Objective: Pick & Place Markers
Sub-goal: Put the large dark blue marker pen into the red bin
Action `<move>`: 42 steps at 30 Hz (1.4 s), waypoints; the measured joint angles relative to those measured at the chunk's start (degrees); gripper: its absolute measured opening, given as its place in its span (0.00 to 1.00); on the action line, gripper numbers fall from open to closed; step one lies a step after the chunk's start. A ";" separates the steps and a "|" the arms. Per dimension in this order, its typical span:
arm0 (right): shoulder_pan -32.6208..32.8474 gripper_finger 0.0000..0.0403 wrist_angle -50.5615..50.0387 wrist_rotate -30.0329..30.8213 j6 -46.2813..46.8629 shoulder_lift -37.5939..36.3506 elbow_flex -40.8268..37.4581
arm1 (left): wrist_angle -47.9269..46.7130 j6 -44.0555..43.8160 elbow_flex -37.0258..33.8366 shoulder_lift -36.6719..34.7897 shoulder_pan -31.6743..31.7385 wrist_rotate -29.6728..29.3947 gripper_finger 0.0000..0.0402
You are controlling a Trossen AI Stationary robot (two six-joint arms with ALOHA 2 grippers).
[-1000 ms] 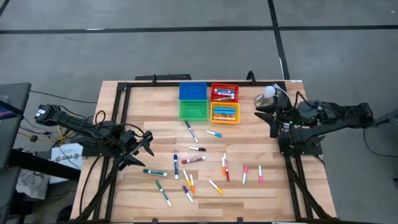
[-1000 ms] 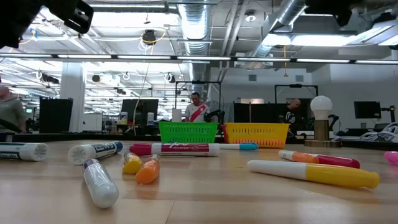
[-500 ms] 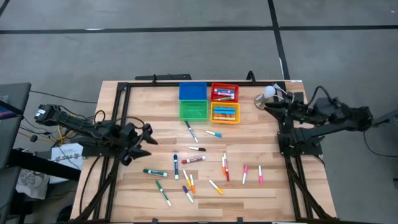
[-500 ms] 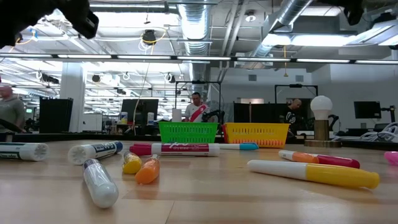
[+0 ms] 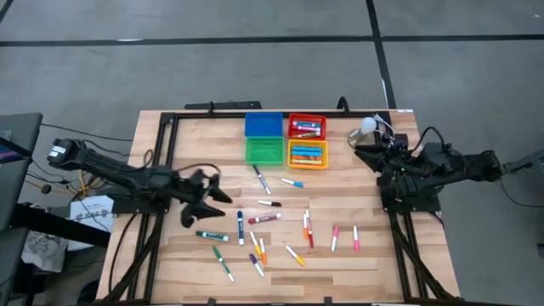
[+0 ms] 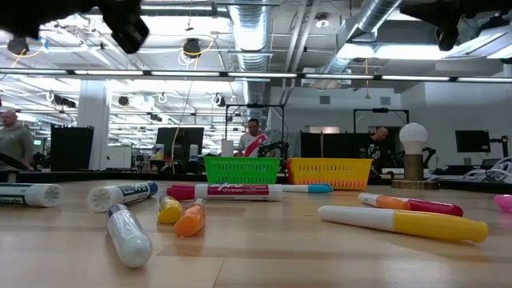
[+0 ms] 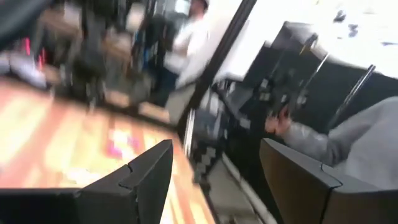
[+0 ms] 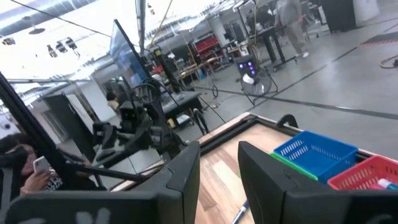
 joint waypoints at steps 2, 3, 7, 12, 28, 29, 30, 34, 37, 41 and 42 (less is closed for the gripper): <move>0.02 0.25 1.16 0.02 0.00 -0.03 -1.04 | -3.45 -2.36 3.48 4.20 1.37 4.33 0.60; 0.00 0.25 1.69 0.02 -0.02 -0.01 -1.52 | -4.42 -3.35 4.96 6.18 2.22 6.84 0.60; 0.04 0.25 2.38 0.02 -0.44 -0.03 -2.46 | -5.93 -6.80 9.31 13.57 5.58 16.80 0.60; 0.04 0.25 5.29 -0.02 -1.57 -0.01 -5.08 | -6.00 -9.51 12.71 20.67 8.14 24.70 0.60; 0.09 0.25 22.92 -3.13 -1.99 0.02 -14.42 | -8.56 -25.39 13.63 30.64 9.10 29.00 0.60; 0.09 0.25 22.94 -3.16 -2.01 0.02 -14.42 | -8.48 -25.37 13.54 30.64 9.08 28.23 0.60; 0.09 0.25 22.92 -3.24 -2.03 0.02 -14.42 | -8.35 -25.35 13.44 30.64 9.05 27.68 0.60; 0.04 0.25 23.30 -4.68 -2.16 0.02 -14.42 | -7.94 -25.34 13.12 30.51 9.05 27.09 0.60; 0.06 0.25 23.30 -5.91 -2.10 0.03 -14.42 | -7.62 -25.48 13.10 30.49 8.84 26.70 0.60; 0.12 0.25 23.31 -5.92 -2.03 0.02 -14.42 | -8.13 -31.35 13.08 30.45 8.68 21.99 0.60; 0.12 0.25 23.31 -5.94 -2.02 0.02 -14.42 | -8.93 -33.69 13.08 30.44 8.83 20.26 0.60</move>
